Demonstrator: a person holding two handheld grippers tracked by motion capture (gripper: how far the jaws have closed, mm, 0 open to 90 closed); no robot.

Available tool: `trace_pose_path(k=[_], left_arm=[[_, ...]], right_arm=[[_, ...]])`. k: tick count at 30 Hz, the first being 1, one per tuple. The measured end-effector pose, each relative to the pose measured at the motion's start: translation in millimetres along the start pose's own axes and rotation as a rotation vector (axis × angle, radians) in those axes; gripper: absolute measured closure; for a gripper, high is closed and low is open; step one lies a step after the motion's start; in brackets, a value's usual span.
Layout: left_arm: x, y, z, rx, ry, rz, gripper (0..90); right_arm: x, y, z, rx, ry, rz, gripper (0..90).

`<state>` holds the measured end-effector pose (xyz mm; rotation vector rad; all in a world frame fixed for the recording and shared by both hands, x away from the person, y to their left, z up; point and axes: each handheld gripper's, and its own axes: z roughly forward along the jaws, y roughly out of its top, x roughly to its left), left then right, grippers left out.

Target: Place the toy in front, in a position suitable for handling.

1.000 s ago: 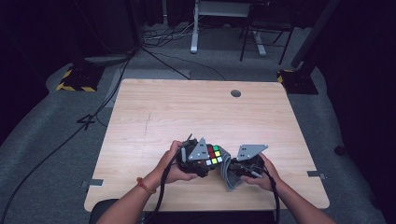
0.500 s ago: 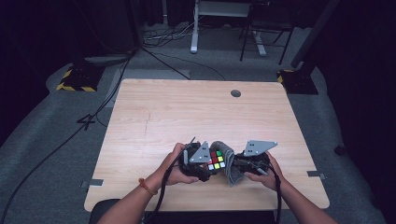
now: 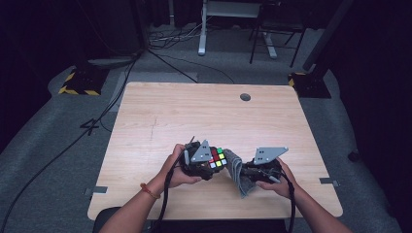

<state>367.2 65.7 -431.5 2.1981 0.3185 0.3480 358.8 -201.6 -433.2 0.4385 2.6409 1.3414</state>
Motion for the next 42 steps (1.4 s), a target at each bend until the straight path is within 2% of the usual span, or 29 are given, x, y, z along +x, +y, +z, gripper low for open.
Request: trace_pose_path(k=[2, 6, 12, 15, 18, 21, 23, 29, 35, 37, 42], left_arm=[[2.5, -5.5, 2.1, 0.014, -0.009, -0.013, 33.3], [5.3, -18.8, 5.4, 0.073, -0.003, -0.016, 33.3], [11.7, -31.6, 2.6, 0.097, -0.004, -0.050, 33.2], [11.9, -35.9, 2.7, 0.121, -0.003, -0.055, 33.1], [12.4, -40.2, 2.3, 0.114, -0.004, -0.065, 33.1], [12.2, -43.0, 4.6, 0.125, 0.002, -0.066, 33.0], [12.0, -44.8, 6.2, 0.132, -0.009, -0.068, 32.9], [13.3, -49.1, 5.5, 0.119, -0.030, -0.086, 32.4], [11.9, -50.6, 0.9, 0.127, -0.022, -0.098, 30.0], [11.1, -51.3, -1.4, 0.126, -0.022, -0.114, 26.9], [8.9, -54.7, -9.8, 0.137, -0.018, -0.115, 23.3]], right_arm=[[-4.0, -1.6, -1.4, 0.011, -0.022, 0.001, 78.4], [-16.0, -7.5, -4.1, 0.055, -0.090, 0.006, 78.2], [-36.8, -17.2, -11.0, 0.111, -0.154, 0.042, 77.9], [-44.5, -26.1, -12.9, 0.163, -0.198, 0.050, 77.7], [-51.6, -38.5, -19.5, 0.211, -0.234, 0.067, 76.9], [-57.6, -48.0, -29.3, 0.205, -0.265, 0.098, 76.4], [-59.6, -53.6, -32.1, 0.210, -0.288, 0.098, 75.6], [-60.7, -65.2, -33.5, 0.212, -0.296, 0.114, 72.1], [-58.4, -68.5, -36.9, 0.203, -0.308, 0.135, 61.6], [-57.5, -68.6, -38.4, 0.193, -0.307, 0.139, 57.0], [-56.8, -66.1, -43.2, 0.163, -0.309, 0.150, 46.5]])
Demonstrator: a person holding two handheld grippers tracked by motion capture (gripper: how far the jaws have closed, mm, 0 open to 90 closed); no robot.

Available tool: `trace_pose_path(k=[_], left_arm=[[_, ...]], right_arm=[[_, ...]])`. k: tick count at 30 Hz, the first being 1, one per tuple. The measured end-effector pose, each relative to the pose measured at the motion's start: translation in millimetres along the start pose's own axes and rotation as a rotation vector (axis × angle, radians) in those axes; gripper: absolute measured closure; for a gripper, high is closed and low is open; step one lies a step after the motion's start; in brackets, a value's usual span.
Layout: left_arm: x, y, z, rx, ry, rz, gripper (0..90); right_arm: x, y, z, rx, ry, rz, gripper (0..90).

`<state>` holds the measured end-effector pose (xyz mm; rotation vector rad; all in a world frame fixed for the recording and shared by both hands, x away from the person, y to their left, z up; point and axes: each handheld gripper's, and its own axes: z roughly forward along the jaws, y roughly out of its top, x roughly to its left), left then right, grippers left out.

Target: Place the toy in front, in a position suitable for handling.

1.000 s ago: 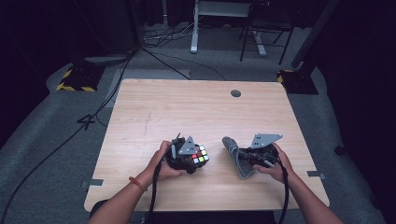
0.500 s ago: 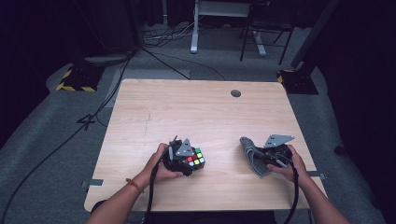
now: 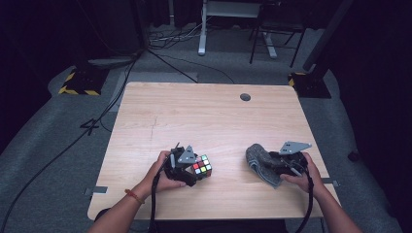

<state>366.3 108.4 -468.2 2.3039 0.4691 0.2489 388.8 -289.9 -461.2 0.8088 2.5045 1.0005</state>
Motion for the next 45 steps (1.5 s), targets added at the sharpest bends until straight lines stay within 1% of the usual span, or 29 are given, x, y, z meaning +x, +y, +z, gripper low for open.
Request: trace_pose_path(k=[2, 3, 5, 7, 11, 15, 17, 19, 22, 24, 27, 30, 31, 32, 35, 37, 39, 41, 44, 45], left_arm=[[-0.7, -2.1, -2.9, 0.003, 0.000, 0.002, 23.0], [-1.8, -3.2, -3.8, 0.006, 0.000, -0.004, 23.0], [-3.6, -5.1, -5.2, 0.012, 0.003, 0.003, 23.1], [-5.9, -6.6, -5.7, 0.017, 0.011, 0.003, 22.8], [-10.5, -9.4, -9.6, 0.030, 0.012, 0.004, 23.0], [-18.2, -15.0, -14.7, 0.047, 0.008, 0.009, 23.3], [-22.5, -18.1, -16.5, 0.055, -0.006, 0.012, 23.9], [-26.9, -20.6, -18.5, 0.068, -0.023, 0.023, 25.1], [-34.9, -21.4, -19.9, 0.064, -0.052, 0.041, 27.2], [-39.0, -20.7, -19.2, 0.068, -0.059, 0.053, 27.3], [-41.3, -19.6, -17.9, 0.069, -0.078, 0.057, 27.8], [-43.8, -17.7, -18.3, 0.063, -0.083, 0.056, 27.8], [-43.8, -17.3, -19.1, 0.060, -0.077, 0.059, 27.4], [-43.2, -17.5, -20.2, 0.061, -0.075, 0.054, 26.6], [-36.8, -20.2, -22.7, 0.045, -0.054, 0.026, 25.0], [-32.0, -21.6, -23.2, 0.038, -0.043, 0.017, 23.7], [-28.2, -20.9, -22.8, 0.038, -0.035, 0.014, 22.0], [-24.1, -18.3, -21.2, 0.034, -0.034, 0.019, 17.0], [-17.9, -12.6, -15.9, 0.030, -0.028, 0.028, 16.0], [-15.2, -10.4, -13.6, 0.028, -0.035, 0.026, 16.0]], right_arm=[[0.7, 0.7, -1.8, -0.011, 0.002, -0.002, 43.6], [1.1, 1.1, -3.0, -0.018, 0.001, 0.000, 42.8], [1.9, 1.8, -5.0, -0.029, 0.002, 0.003, 39.8], [3.3, 2.7, -6.7, -0.033, -0.003, 0.003, 39.0], [5.4, 3.8, -8.4, -0.044, -0.003, -0.002, 37.8], [8.6, 4.6, -9.7, -0.048, -0.002, -0.009, 37.4], [10.1, 5.2, -9.9, -0.049, -0.001, -0.011, 37.3], [11.5, 5.8, -8.9, -0.047, 0.002, -0.018, 37.3], [14.2, 6.5, -7.1, -0.040, 0.010, -0.028, 37.2], [15.1, 6.8, -6.5, -0.039, 0.013, -0.032, 37.3], [15.3, 6.7, -6.0, -0.038, 0.015, -0.029, 37.3], [15.2, 6.2, -5.6, -0.038, 0.019, -0.029, 37.3], [15.3, 6.1, -5.6, -0.038, 0.020, -0.027, 37.2], [15.3, 6.1, -5.5, -0.037, 0.020, -0.029, 37.3], [15.4, 6.1, -5.3, -0.040, 0.026, -0.029, 37.2], [16.0, 6.4, -5.1, -0.043, 0.028, -0.033, 37.1], [17.6, 6.9, -5.4, -0.050, 0.034, -0.038, 37.0], [19.0, 7.6, -5.1, -0.052, 0.041, -0.042, 37.0], [21.8, 8.4, -3.4, -0.050, 0.052, -0.049, 36.9], [22.2, 8.6, -2.8, -0.052, 0.056, -0.054, 36.9]])
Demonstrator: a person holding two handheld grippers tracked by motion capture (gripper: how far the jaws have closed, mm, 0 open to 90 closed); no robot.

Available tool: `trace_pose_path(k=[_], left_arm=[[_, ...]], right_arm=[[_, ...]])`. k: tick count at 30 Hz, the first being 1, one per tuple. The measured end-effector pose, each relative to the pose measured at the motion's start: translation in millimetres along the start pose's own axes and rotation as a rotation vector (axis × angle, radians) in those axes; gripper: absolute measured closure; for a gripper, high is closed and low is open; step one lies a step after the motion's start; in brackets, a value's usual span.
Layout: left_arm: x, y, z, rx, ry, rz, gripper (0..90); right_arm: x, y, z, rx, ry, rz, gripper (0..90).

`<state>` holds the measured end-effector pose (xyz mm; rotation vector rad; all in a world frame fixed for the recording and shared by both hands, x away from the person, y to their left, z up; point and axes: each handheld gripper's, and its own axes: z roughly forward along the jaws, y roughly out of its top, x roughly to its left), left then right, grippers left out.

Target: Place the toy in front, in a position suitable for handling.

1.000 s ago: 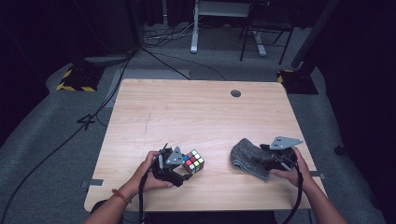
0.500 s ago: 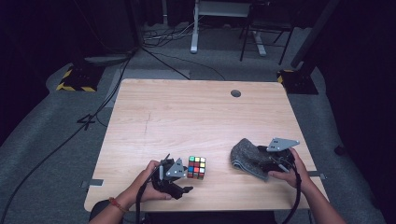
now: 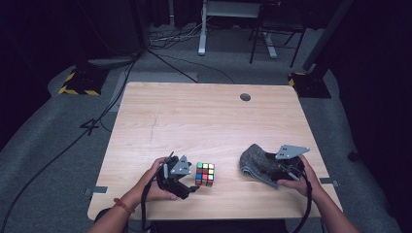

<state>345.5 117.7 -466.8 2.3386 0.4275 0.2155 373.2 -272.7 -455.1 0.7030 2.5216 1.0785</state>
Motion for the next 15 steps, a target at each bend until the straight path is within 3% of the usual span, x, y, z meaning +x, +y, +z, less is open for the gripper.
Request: trace_pose_path(k=[5, 15], left_arm=[[10.5, 11.2, 15.2, 0.004, -0.050, -0.010, 16.0], [12.2, 23.7, 34.0, 0.039, -0.108, 0.058, 15.9]], right_arm=[[3.3, 0.5, 4.3, 0.005, 0.023, -0.006, 36.9], [10.5, 2.1, 15.9, 0.035, 0.052, -0.027, 36.1]])
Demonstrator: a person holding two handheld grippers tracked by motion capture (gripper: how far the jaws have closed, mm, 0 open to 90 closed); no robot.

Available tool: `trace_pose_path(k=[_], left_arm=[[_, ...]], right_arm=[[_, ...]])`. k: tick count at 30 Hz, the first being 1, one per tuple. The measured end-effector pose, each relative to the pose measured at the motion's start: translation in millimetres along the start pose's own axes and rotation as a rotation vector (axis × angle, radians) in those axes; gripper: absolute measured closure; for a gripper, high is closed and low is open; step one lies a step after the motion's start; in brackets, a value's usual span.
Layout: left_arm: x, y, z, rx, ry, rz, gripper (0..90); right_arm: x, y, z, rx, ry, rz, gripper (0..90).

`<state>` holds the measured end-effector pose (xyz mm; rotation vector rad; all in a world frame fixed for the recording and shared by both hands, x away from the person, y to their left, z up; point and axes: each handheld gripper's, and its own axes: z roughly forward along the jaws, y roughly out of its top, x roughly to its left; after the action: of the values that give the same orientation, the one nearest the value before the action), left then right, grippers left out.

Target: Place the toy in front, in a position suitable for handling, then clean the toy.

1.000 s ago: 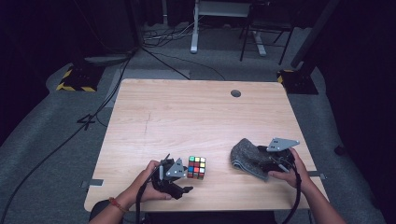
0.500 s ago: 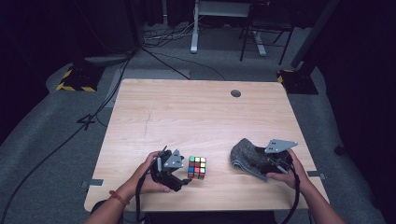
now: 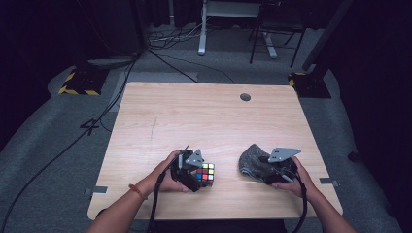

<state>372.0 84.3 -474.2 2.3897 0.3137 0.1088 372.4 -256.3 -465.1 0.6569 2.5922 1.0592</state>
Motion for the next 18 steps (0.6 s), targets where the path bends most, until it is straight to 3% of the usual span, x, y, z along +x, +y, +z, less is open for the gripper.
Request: trace_pose_path(k=[3, 10, 15, 18], left_arm=[[0.6, -0.2, 3.7, 0.016, -0.009, 0.016, 17.3], [-2.1, 1.4, 6.9, 0.019, -0.040, 0.042, 32.1], [-5.6, 7.1, 11.9, 0.021, -0.058, 0.068, 32.2], [-7.1, 11.7, 15.4, 0.022, -0.065, 0.087, 32.4]], right_arm=[[0.9, 0.9, 0.4, 0.002, 0.000, -0.001, 36.0], [3.1, 0.9, 2.8, -0.002, 0.006, -0.001, 35.5], [11.4, 7.4, 12.9, -0.020, 0.039, -0.014, 35.5], [22.2, 13.2, 26.0, 0.003, 0.047, -0.058, 35.2]])
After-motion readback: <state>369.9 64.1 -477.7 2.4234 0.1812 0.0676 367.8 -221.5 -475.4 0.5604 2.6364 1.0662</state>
